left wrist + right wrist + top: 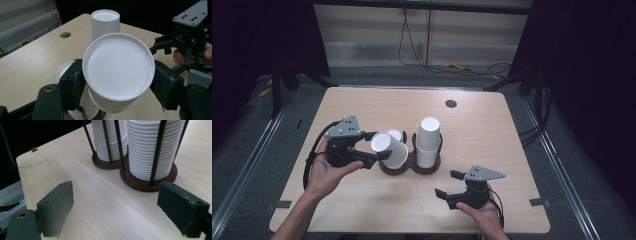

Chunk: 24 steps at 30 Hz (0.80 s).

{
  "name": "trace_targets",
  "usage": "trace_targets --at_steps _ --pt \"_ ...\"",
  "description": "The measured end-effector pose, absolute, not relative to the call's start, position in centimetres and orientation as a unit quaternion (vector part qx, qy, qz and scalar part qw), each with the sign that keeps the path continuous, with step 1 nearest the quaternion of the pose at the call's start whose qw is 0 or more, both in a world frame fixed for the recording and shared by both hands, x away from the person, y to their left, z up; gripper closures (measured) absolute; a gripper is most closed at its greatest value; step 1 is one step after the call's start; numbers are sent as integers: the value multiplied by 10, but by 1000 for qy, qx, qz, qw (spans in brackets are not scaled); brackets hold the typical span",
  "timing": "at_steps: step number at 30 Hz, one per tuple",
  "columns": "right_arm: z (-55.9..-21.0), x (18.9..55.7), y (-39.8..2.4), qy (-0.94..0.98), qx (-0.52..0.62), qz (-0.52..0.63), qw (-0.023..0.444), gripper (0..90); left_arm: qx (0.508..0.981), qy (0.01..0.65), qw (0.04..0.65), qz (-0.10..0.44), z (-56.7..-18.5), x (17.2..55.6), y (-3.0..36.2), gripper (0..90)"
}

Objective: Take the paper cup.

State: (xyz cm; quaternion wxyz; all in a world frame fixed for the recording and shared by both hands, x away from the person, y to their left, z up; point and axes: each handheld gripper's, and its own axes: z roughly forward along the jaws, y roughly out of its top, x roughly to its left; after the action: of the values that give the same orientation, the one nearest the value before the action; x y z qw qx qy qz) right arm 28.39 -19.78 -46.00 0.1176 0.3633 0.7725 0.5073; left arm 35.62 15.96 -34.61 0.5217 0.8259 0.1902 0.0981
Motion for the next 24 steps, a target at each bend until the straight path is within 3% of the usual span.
trace_targets --at_steps 24 --pt "-443 291 -170 788 303 528 92 132 844 185 503 34 -402 354 144 333"
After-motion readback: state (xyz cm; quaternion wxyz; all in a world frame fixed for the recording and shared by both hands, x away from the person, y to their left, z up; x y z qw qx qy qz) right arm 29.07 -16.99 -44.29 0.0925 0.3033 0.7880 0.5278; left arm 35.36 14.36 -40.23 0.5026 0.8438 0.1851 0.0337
